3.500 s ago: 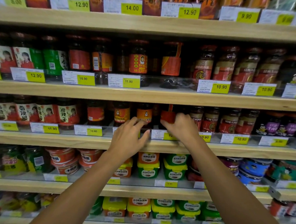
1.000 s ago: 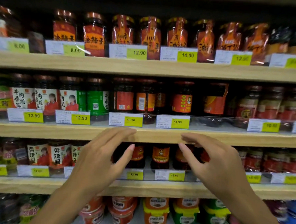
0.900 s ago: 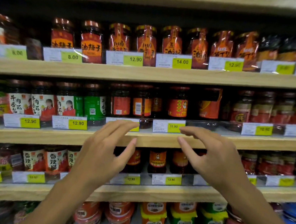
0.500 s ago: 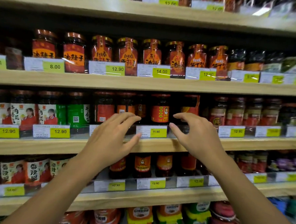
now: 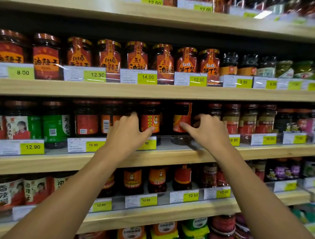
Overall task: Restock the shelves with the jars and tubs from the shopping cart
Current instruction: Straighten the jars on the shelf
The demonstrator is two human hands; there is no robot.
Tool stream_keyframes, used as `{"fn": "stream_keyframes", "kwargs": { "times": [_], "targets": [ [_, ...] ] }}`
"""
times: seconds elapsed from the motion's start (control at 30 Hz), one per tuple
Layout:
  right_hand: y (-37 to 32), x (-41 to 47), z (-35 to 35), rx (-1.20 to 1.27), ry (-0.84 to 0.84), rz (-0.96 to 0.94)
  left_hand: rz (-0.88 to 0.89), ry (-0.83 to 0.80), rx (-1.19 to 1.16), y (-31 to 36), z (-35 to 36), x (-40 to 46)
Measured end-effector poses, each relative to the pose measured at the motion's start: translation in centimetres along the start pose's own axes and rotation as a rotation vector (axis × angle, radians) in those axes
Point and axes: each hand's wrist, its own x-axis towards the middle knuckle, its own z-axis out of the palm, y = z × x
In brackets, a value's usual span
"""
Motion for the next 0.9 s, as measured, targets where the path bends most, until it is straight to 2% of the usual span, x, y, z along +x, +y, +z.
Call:
{"fn": "stream_keyframes", "kwargs": {
  "times": [0.13, 0.43, 0.57, 0.77, 0.83, 0.9],
  "targets": [
    [-0.8, 0.5, 0.6, 0.072, -0.059, 0.023, -0.027, -0.043, -0.056, -0.1, 1.4, 1.6],
    [-0.7, 0.0, 0.4, 0.158, -0.037, -0.04, 0.008, -0.215, -0.214, -1.8, 1.5, 4.2],
    [-0.7, 0.2, 0.6, 0.115, -0.027, -0.028, 0.057, -0.232, -0.24, -2.1, 1.5, 4.2],
    [-0.5, -1.0, 0.1, 0.056, 0.001, -0.044, 0.122, -0.174, -0.267, -2.1, 0.0, 1.4],
    [-0.5, -2.2, -0.8, 0.031, 0.067, -0.084, 0.14, -0.094, -0.268, -3.6, -1.3, -0.8],
    [-1.2, -3.7, -1.8, 0.084, 0.157, -0.142, 0.192, 0.062, -0.304, -5.7, -3.0, -3.1]
  ]
}}
